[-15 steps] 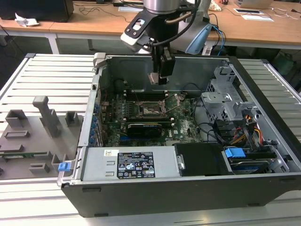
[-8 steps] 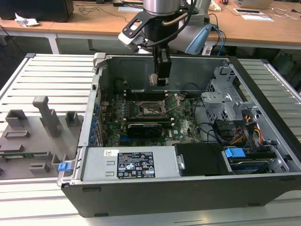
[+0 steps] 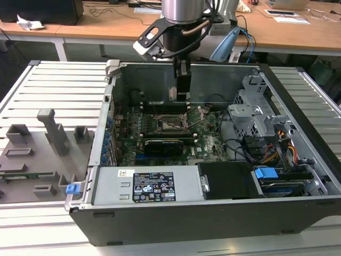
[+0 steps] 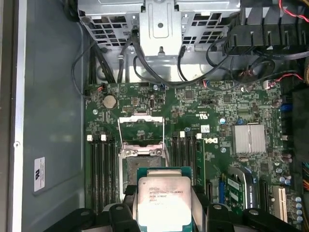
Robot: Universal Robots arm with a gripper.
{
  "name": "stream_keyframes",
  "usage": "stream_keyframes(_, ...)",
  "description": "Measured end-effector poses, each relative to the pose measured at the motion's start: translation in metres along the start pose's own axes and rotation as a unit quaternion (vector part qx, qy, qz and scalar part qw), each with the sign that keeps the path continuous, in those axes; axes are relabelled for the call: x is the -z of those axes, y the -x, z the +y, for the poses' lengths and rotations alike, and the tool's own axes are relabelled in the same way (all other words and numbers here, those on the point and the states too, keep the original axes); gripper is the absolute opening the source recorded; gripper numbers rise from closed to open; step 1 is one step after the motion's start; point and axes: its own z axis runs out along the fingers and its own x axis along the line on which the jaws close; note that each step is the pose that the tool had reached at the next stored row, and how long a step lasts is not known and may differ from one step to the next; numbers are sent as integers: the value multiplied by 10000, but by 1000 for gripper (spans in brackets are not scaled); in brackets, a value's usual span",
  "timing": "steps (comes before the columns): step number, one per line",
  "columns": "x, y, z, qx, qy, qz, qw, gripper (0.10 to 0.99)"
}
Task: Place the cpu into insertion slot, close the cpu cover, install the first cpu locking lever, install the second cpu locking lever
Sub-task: 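Place the cpu into insertion slot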
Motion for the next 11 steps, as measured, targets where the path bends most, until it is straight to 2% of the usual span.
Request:
stream_keyframes(4, -34, 0, -3, -35, 1, -5, 10000, 533)
stream_keyframes(9, -84, 1, -7, -426, -1, -42, 9991, 533)
stream_keyframes(11, -114, 2, -10, -429, -1, -43, 9991, 533)
